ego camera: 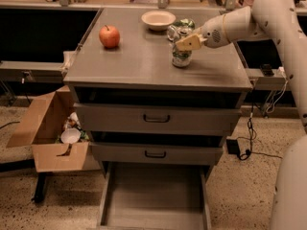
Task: Pick 7up can from bottom drawer and place on counter
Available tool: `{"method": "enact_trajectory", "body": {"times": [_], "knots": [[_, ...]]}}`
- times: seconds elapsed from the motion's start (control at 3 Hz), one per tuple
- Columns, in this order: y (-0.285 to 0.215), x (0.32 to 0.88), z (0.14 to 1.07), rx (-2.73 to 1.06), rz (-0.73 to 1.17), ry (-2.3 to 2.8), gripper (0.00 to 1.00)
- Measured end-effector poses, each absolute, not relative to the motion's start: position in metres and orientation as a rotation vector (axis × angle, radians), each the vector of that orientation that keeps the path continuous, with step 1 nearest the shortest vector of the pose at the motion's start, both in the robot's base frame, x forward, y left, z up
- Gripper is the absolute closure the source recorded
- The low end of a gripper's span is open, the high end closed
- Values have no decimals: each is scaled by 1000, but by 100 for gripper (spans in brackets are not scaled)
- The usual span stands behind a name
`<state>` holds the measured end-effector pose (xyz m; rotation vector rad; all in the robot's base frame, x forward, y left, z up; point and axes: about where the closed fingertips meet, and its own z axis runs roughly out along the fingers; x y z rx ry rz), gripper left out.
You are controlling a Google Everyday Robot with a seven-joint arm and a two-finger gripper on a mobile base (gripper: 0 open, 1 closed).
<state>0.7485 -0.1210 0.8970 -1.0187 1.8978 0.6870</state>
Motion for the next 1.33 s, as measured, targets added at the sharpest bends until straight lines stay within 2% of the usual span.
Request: {"method": "enact_trajectory", "body": {"times": [0.33,1.33], "knots": [[-121,749,897,-1016,687,1899,83],[-121,749,897,-1016,687,1899,15]]}}
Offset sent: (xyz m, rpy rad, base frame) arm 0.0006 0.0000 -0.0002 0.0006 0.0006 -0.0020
